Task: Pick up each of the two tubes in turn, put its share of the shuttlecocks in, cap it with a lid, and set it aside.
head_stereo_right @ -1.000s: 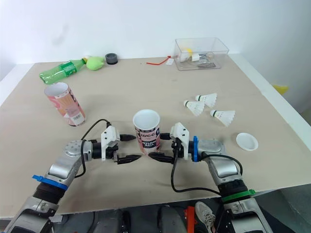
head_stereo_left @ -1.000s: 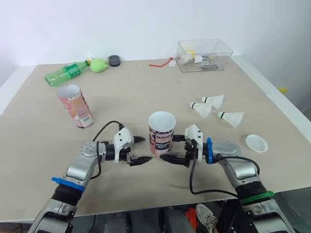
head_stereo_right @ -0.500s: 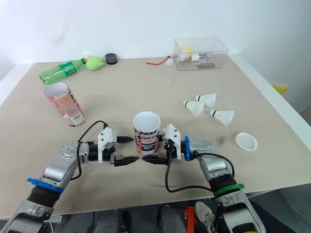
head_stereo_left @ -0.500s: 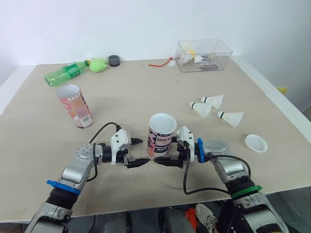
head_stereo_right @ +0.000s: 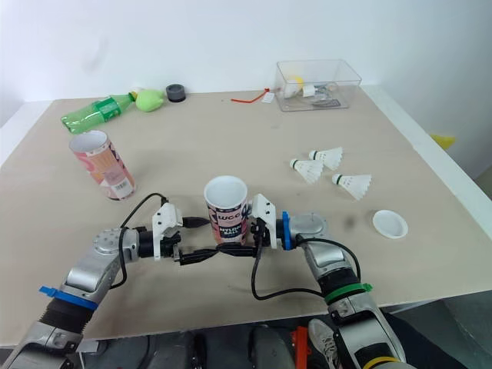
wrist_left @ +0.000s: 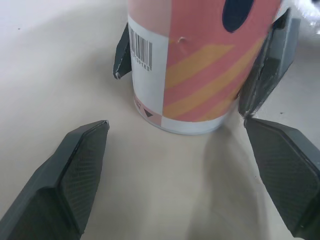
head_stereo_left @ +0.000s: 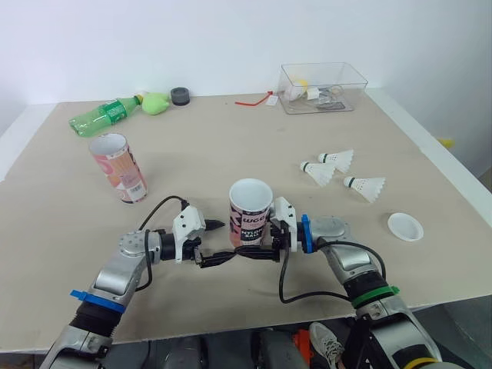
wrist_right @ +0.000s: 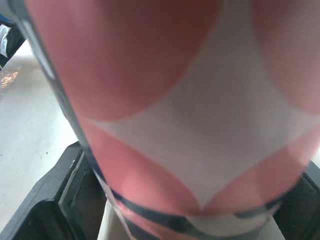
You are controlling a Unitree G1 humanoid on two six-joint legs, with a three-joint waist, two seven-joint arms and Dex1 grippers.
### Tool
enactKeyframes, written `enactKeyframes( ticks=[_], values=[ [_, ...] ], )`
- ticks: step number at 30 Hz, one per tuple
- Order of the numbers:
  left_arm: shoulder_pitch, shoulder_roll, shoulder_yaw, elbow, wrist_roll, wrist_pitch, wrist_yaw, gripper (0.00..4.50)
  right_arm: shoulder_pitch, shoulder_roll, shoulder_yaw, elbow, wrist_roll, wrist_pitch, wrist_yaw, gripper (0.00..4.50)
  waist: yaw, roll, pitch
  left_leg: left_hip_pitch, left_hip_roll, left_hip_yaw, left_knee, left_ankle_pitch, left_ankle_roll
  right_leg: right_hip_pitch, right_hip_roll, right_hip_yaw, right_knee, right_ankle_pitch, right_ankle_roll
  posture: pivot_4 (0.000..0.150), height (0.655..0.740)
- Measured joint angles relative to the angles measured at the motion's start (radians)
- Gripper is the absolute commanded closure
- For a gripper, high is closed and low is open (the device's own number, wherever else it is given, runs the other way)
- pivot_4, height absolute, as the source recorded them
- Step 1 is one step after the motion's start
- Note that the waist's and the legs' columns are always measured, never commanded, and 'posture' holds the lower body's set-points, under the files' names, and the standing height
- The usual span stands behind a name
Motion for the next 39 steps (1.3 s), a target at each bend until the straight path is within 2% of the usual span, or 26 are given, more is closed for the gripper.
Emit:
enactKeyframes(
  ticks=[8, 19, 23, 32, 35, 39],
  values=[
    [0.079, 0.008, 0.076, -0.107, -0.056, -0.031, 0.017, 0.03, 0.0, 0.003, 0.0, 0.009, -0.007, -0.009, -0.002, 0.0, 0.0, 0.0, 0.0, 0.0, 0.0, 0.001, 0.0, 0.0, 0.0, 0.0, -0.001, 0.0, 0.0, 0.0, 0.0, 0.15, 0.74],
    [0.231, 0.076, 0.157, -0.273, -0.091, -0.068, 0.021, 0.03, -0.014, 0.001, -0.002, 0.031, -0.01, -0.023, 0.0, 0.0, 0.001, 0.0, 0.0, 0.0, 0.0, 0.001, 0.0, 0.0, 0.0, 0.0, -0.002, 0.0, 0.0, 0.0, 0.0, 0.15, 0.74],
    [0.262, 0.096, 0.157, -0.294, -0.091, -0.078, 0.014, 0.0, -0.019, 0.002, -0.003, 0.041, -0.01, -0.042, 0.003, 1.19, 0.001, 0.0, 0.0, 0.0, 0.0, 0.001, 0.0, 0.0, 0.0, 0.0, -0.001, 0.0, 0.0, 0.0, 0.0, 0.15, 0.74],
    [0.233, 0.101, 0.123, -0.287, -0.072, -0.113, 0.012, 0.0, -0.012, -0.009, -0.005, 0.013, -0.008, -0.045, -0.004, 1.19, 0.0, 0.0, 0.0, 0.0, 0.0, 0.001, 0.0, 0.0, -0.001, -0.001, -0.001, 0.0, 0.0, 0.0, 0.0, 0.15, 0.74],
    [0.217, 0.101, 0.104, -0.285, -0.067, -0.117, 0.007, 0.0, 0.026, -0.026, -0.05, -0.078, 0.034, 0.005, -0.033, 1.19, 0.001, 0.0, 0.0, -0.001, 0.0, 0.001, 0.0, 0.0, -0.001, -0.001, -0.002, 0.0, 0.0, 0.0, 0.0, 0.15, 0.74],
    [0.186, 0.101, 0.073, -0.285, -0.065, -0.118, -0.01, 0.0, 0.076, -0.09, -0.188, -0.247, 0.135, 0.136, -0.126, 1.19, 0.004, 0.0, 0.0, -0.001, -0.001, 0.001, 0.0, 0.0, -0.001, -0.001, -0.003, 0.0, 0.0, 0.0, 0.001, 0.15, 0.74]
  ],
)
